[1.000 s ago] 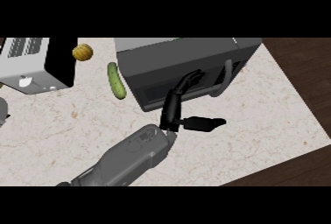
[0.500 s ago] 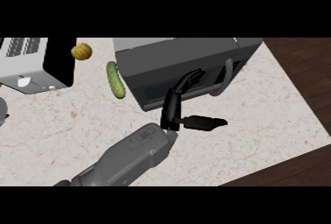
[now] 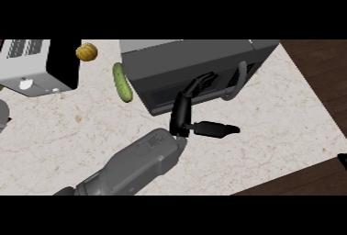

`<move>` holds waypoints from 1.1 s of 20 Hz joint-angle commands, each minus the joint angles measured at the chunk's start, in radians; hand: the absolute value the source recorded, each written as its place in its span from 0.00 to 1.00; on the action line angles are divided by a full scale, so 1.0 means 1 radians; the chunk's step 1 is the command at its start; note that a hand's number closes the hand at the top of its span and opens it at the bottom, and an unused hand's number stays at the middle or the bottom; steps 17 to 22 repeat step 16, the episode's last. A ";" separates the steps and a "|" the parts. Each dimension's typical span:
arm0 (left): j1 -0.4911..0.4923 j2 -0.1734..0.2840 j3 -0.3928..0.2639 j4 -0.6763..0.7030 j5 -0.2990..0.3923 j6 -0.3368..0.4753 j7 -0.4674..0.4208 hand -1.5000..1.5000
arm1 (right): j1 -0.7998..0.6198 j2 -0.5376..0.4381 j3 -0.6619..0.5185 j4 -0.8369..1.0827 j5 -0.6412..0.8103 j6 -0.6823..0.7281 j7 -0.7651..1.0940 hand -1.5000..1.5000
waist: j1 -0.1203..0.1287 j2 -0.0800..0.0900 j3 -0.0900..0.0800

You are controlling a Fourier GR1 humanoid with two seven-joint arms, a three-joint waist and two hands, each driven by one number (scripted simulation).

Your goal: Pick up the milk, place it into the microwave and close the microwave

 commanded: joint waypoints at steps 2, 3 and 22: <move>-0.056 0.000 0.050 0.068 0.041 0.020 -0.005 0.00 | -0.012 0.044 0.025 0.067 -0.125 0.046 0.034 0.00 | -0.007 0.009 -0.001; -0.057 0.000 0.043 0.071 0.040 0.021 -0.011 0.00 | -0.021 0.033 0.027 0.073 -0.133 0.057 0.046 0.00 | -0.010 0.012 -0.002; -0.058 0.000 0.040 0.087 0.096 0.009 -0.066 0.00 | -0.089 -0.013 -0.004 0.192 -0.270 0.136 0.087 0.00 | -0.032 0.015 -0.001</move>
